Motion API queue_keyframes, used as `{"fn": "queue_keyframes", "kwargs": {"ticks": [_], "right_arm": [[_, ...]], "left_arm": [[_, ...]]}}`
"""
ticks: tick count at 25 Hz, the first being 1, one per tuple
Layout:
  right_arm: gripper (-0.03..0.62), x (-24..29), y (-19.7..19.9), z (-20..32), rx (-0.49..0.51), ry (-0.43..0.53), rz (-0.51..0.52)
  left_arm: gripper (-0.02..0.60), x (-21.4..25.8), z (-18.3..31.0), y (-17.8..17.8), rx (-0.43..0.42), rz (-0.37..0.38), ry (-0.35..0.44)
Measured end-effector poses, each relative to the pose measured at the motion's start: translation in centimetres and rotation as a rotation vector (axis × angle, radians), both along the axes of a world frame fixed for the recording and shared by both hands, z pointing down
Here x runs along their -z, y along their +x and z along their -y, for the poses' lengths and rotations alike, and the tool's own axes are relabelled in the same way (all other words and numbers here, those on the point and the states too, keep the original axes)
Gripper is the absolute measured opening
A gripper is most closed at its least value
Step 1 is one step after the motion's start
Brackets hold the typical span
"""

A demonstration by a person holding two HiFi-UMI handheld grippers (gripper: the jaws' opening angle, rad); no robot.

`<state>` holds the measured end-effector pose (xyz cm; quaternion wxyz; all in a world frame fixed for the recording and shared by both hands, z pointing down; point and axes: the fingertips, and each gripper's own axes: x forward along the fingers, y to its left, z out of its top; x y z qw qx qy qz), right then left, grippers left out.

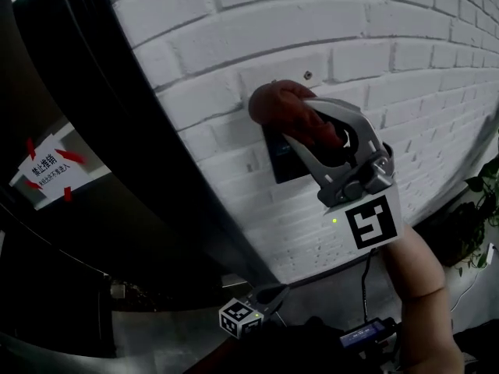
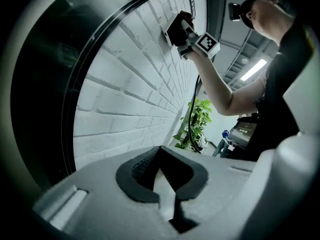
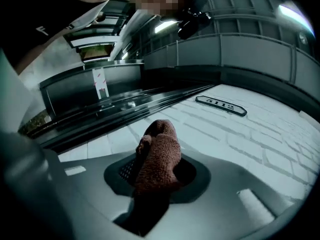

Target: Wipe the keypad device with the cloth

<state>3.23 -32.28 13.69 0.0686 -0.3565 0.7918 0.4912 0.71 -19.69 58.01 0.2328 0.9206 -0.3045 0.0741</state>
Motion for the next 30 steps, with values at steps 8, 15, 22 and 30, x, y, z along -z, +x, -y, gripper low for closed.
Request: {"fn": "queue_keyframes", "kwargs": {"ticks": [8, 15, 22, 30], "right_arm": [[0.087, -11.9, -3.1, -1.5, -0.066, 0.24, -0.404], [0.095, -16.3, 1.3, 0.2, -0.191, 0.242, -0.497], [0.106, -20.6, 8.7, -1.9, 0.016, -0.318, -0.231], [0.107, -36.4, 11.9, -15.8, 0.21, -1.001, 0.076]], "left_arm": [[0.005, -1.4, -2.6, 1.3, 0.074, 0.011, -0.057], [0.005, -2.3, -5.9, 1.4, 0.133, 0.024, -0.085], [0.005, -2.0, -8.9, 1.5, 0.116, -0.003, -0.071], [0.005, -2.4, -17.3, -1.1, 0.153, -0.059, -0.042]]}}
